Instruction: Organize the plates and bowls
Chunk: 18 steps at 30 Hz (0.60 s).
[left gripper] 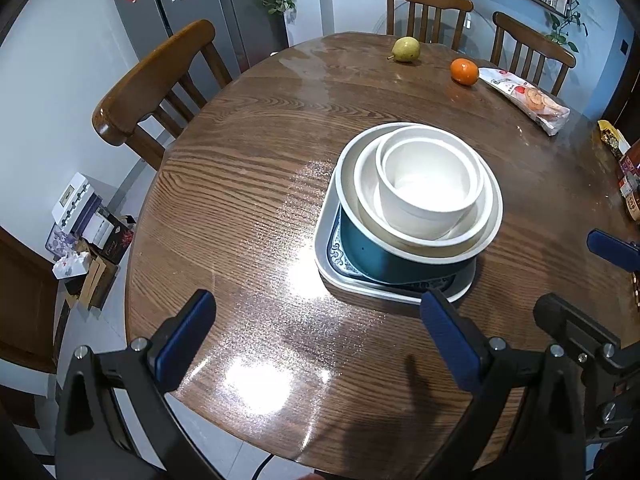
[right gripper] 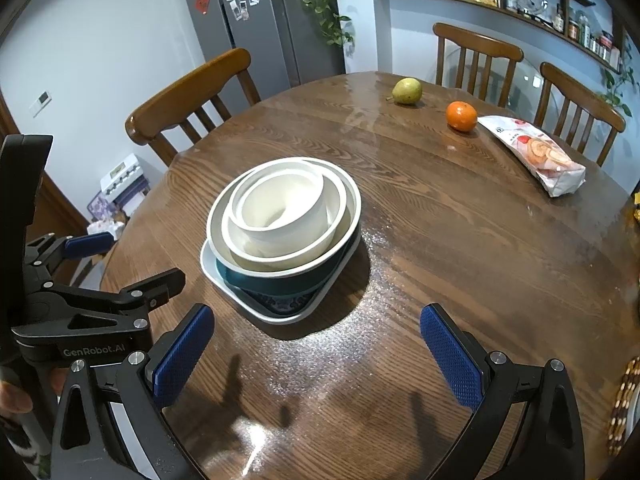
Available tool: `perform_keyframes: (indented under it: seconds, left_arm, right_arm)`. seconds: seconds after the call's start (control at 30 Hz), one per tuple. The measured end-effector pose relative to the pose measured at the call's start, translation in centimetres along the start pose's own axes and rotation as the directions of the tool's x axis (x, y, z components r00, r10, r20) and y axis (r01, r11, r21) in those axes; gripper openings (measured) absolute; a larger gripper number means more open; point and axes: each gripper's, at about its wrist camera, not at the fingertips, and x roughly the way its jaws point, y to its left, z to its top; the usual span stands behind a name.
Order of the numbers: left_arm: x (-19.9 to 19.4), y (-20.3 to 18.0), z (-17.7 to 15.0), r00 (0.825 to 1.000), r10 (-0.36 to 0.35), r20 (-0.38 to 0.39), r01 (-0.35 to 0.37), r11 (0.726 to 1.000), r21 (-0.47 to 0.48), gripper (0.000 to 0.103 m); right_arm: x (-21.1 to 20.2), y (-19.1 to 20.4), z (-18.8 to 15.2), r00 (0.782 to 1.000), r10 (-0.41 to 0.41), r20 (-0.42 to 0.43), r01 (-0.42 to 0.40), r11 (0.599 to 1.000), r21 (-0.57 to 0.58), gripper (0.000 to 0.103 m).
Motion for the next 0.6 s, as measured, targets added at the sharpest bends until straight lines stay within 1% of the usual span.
perform_keyframes:
  seconds: [0.6]
  left_arm:
    - [0.28, -0.14, 0.08, 1.0, -0.005, -0.008, 0.005, 1.0, -0.001, 0.102]
  right_arm:
    - [0.39, -0.49, 0.1, 1.0, 0.006, -0.006, -0.006, 1.0, 0.008, 0.103]
